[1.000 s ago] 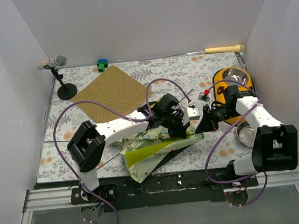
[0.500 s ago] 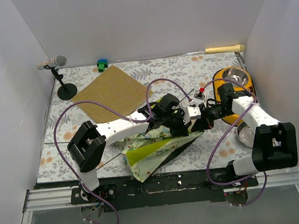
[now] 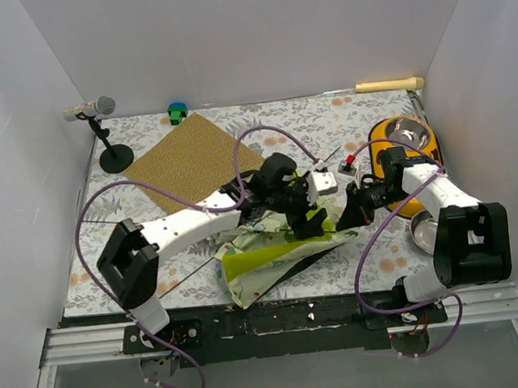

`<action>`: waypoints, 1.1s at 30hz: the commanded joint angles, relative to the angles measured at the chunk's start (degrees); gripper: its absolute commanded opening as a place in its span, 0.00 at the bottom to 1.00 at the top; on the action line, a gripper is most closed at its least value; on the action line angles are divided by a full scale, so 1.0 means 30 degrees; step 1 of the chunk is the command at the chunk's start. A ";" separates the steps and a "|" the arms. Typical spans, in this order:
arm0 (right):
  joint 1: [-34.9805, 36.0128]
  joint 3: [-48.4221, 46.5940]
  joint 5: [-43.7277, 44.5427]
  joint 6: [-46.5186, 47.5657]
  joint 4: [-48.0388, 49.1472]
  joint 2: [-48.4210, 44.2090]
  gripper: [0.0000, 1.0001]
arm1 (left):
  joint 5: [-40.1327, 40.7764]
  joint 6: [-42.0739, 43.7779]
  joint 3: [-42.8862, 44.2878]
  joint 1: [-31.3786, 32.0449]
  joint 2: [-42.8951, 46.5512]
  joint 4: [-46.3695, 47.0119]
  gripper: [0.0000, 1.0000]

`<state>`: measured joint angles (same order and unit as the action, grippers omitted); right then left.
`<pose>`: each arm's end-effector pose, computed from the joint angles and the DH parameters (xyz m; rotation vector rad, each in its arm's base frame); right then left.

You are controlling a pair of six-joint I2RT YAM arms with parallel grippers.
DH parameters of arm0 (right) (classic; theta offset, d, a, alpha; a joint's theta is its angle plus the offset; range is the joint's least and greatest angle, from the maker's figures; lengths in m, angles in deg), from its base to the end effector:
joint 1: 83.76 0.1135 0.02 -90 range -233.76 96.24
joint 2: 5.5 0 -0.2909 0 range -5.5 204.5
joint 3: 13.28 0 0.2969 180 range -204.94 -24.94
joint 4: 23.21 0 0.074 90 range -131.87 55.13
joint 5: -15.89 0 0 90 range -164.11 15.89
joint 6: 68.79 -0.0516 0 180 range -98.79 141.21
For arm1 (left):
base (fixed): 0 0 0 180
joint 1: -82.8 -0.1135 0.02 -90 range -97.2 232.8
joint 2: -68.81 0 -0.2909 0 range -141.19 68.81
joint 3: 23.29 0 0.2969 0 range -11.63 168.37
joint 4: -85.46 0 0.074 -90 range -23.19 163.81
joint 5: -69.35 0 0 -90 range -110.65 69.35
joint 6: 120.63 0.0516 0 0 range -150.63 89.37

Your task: Set up the pet tent

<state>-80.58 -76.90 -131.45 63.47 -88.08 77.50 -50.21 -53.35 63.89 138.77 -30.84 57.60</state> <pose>0.2720 0.0586 0.2024 -1.0072 2.2314 1.2200 0.2303 -0.3866 0.2592 1.0065 2.3053 -1.2421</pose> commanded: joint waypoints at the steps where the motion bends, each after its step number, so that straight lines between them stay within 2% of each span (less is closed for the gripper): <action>1: -0.0328 -0.0871 0.0422 0.1411 -0.0807 0.0106 0.01 | -0.0955 -0.0102 -0.0155 -0.1746 0.3801 -0.1976 0.78; 2: -0.0328 -0.0959 0.0422 0.1411 -0.0779 0.0135 0.01 | -0.1363 -0.0131 -0.0272 -0.2244 0.4327 -0.2503 0.82; 4: -0.0328 -0.1106 0.0480 0.1411 -0.0779 0.0165 0.01 | -0.1660 0.0625 -0.0593 -0.3327 0.5294 -0.3732 0.82; 6: -0.0357 -0.1252 0.0714 0.1615 -0.0866 0.0106 0.01 | -0.2038 0.2785 -0.0829 -0.4936 0.6174 -0.5834 0.78; 10: -0.0795 -0.1427 0.1212 0.2638 -0.1626 -0.0040 0.01 | -0.3122 1.0247 -0.1298 -1.1345 0.7407 -1.1926 0.72; 12: -0.0884 -0.1457 0.1359 0.3196 -0.2007 0.0018 0.01 | -0.2688 1.4262 -0.1386 -1.4276 0.7263 -1.4129 0.71; 15: -0.0884 -0.1545 0.1652 0.3988 -0.2302 0.0018 0.01 | -0.1751 1.9363 -0.1358 -1.7913 0.6096 -1.6038 0.72; 18: -0.0884 -0.1604 0.1945 0.4310 -0.2331 0.0076 0.01 | -0.1630 2.2125 -0.0452 -2.0553 0.4484 -1.7007 0.73; 25: -0.0884 -0.2044 0.2179 0.4574 -0.2420 0.0516 0.01 | -0.1074 2.5001 -0.1999 -2.1350 0.3221 -1.4084 0.75; 28: -0.0884 -0.2073 0.2355 0.4721 -0.2449 0.0545 0.01 | -0.1103 2.6115 -0.2207 -2.1321 0.2197 -1.4313 0.72; 30: -0.0884 -0.2131 0.2415 0.4751 -0.2478 0.0575 0.01 | -0.1190 2.6527 -0.2090 -2.1321 0.1523 -1.4985 0.67; 33: -0.0884 -0.2073 0.2298 0.4780 -0.2449 0.0604 0.01 | -0.1454 2.6822 -0.2439 -2.1263 0.1314 -1.4991 0.45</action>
<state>-83.00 -81.10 -124.76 76.23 -94.35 79.01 -52.85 21.86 57.88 74.75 -26.36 13.45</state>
